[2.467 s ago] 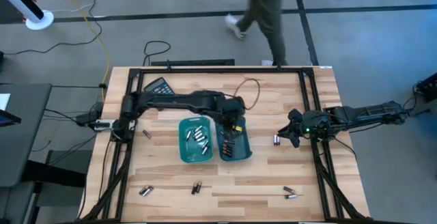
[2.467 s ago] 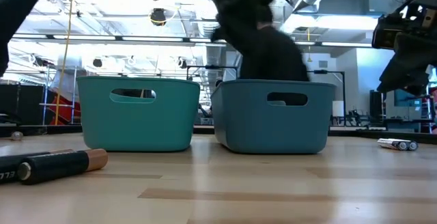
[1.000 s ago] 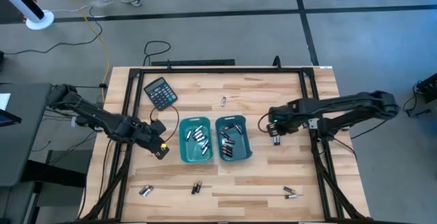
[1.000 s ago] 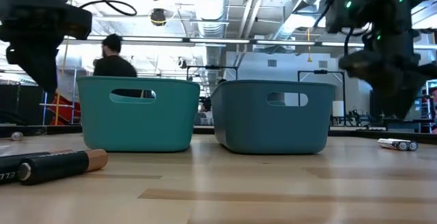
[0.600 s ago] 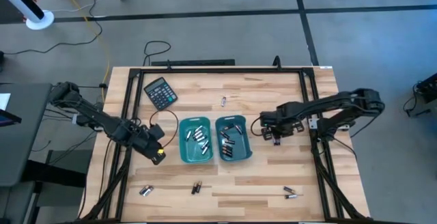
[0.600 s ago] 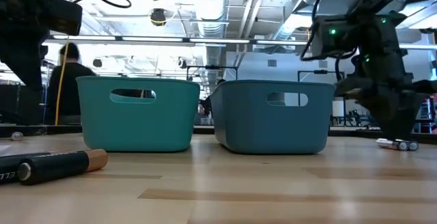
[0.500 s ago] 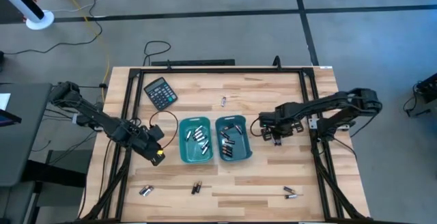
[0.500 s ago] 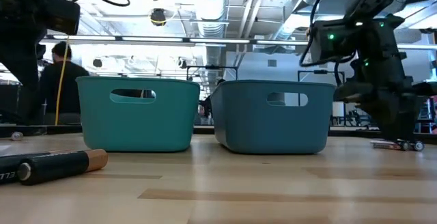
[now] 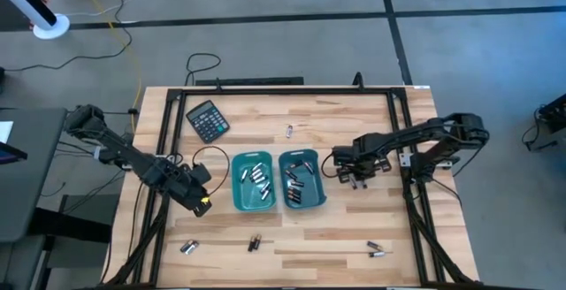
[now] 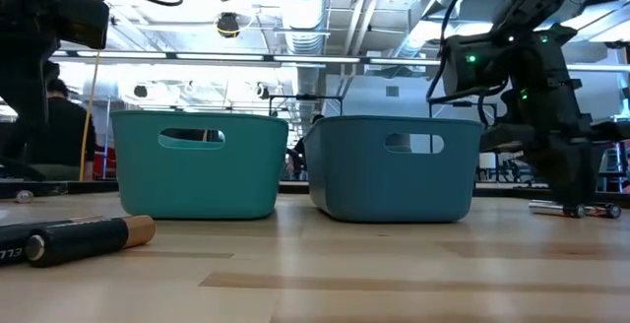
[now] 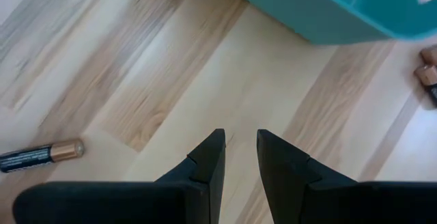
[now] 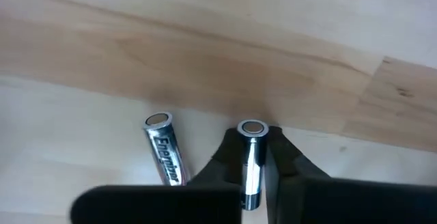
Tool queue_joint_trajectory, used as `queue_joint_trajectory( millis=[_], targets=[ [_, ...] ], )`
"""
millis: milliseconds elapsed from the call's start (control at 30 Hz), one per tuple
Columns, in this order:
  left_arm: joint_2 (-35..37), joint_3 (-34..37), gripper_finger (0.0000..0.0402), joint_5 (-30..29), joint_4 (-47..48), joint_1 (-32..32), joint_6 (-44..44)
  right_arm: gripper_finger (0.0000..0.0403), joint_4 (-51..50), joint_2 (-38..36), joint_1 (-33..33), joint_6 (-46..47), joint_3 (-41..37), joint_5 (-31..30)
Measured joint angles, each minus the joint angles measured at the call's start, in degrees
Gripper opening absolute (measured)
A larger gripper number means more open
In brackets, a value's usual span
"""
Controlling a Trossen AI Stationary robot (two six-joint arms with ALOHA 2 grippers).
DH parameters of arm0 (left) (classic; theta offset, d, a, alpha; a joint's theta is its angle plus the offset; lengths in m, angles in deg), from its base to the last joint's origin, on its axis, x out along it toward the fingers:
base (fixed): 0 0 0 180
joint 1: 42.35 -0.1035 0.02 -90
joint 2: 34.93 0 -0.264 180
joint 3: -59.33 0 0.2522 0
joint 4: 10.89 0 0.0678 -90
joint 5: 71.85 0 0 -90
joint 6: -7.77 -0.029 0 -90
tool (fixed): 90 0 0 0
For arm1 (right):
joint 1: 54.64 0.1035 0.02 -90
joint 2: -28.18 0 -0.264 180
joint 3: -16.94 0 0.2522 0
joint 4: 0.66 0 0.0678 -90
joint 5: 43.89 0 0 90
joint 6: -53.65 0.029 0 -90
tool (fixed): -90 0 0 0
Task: Sort batteries
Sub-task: Put the silver battery into the green bin
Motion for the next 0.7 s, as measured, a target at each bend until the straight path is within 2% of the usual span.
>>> queue_joint_trajectory(
  millis=[67,200,367,433,533,700],
  targets=[
    [0.0,0.0,0.0082,0.0,0.9,0.8,-0.1,0.0011,-1.5,-1.8,0.4,0.0,-0.3,-1.1],
    [0.0,0.0,0.0082,0.0,1.9,2.4,0.5,0.0016,-8.7,-7.2,1.6,0.9,0.6,-2.3],
    [-0.2,0.5,0.0082,0.0,2.6,4.7,0.0,0.0016,-18.9,-14.2,3.5,3.8,6.6,-4.6],
    [-0.2,1.4,0.0082,0.3,2.6,5.9,0.3,0.0016,-23.2,-16.2,4.6,4.0,10.8,-7.0],
    [-0.2,4.0,0.0082,1.0,0.6,7.3,2.8,0.0016,-23.8,-16.9,6.1,2.5,18.5,-12.0],
    [-0.2,9.3,0.0082,4.7,-5.0,9.8,8.4,0.0016,-23.1,-11.3,7.0,-3.7,34.1,-15.9]
  ],
)
